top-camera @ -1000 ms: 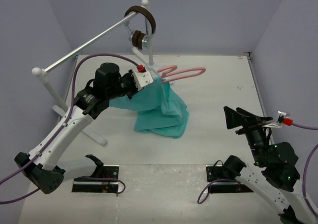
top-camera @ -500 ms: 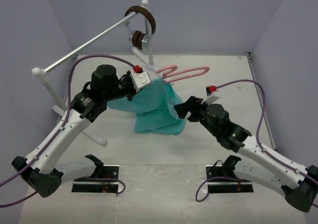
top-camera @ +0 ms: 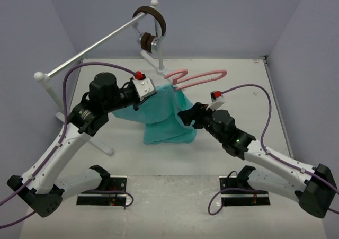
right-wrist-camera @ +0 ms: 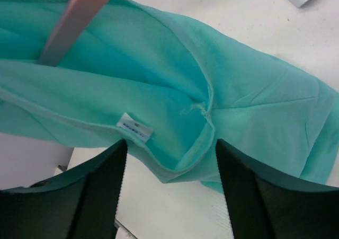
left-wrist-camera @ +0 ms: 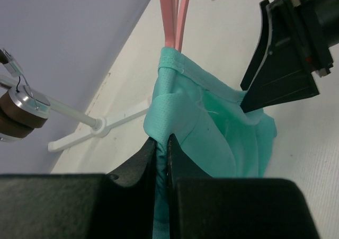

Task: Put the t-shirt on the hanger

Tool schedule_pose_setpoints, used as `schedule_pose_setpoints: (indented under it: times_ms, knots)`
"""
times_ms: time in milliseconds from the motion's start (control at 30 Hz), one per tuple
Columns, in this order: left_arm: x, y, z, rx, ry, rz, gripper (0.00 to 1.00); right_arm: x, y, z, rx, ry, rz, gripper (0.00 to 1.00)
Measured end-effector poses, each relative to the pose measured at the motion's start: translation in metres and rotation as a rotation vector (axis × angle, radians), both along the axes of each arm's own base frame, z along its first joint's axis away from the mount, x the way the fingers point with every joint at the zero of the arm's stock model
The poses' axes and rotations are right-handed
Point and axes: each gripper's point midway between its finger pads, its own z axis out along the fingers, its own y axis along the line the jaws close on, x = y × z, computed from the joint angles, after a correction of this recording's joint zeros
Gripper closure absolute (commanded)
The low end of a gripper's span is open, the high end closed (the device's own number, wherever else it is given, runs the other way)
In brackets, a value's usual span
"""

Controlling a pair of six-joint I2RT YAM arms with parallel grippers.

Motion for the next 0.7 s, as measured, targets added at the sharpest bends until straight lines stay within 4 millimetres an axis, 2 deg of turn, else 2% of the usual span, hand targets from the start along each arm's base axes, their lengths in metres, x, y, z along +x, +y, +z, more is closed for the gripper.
schedule_pose_setpoints:
  times_ms: [100, 200, 267, 367, 467, 600, 700]
  knots:
    - [0.001, 0.001, 0.001, -0.005, -0.002, 0.011, 1.00, -0.010, -0.010, 0.019, 0.034, -0.046, 0.009, 0.27]
    - [0.003, 0.001, 0.003, -0.010, -0.008, 0.017, 1.00, -0.020, -0.026, 0.052, 0.100, -0.120, -0.006, 0.30]
    - [0.003, 0.000, 0.004, -0.016, -0.009, 0.017, 1.00, -0.021, -0.039, 0.067, 0.134, -0.159, -0.035, 0.31]
    - [0.003, 0.000, 0.005, -0.018, -0.009, 0.017, 1.00, -0.013, -0.053, 0.071, 0.140, -0.174, -0.083, 0.33]
    - [0.002, -0.001, 0.005, -0.022, -0.009, 0.011, 1.00, -0.001, -0.052, 0.050, 0.084, -0.129, -0.105, 0.35]
    - [0.000, -0.004, 0.004, -0.042, -0.001, -0.001, 1.00, 0.014, -0.038, 0.008, -0.020, -0.035, -0.085, 0.40]
    - [-0.002, -0.006, 0.004, -0.063, 0.007, -0.012, 1.00, 0.015, -0.027, -0.014, -0.056, 0.019, -0.048, 0.44]
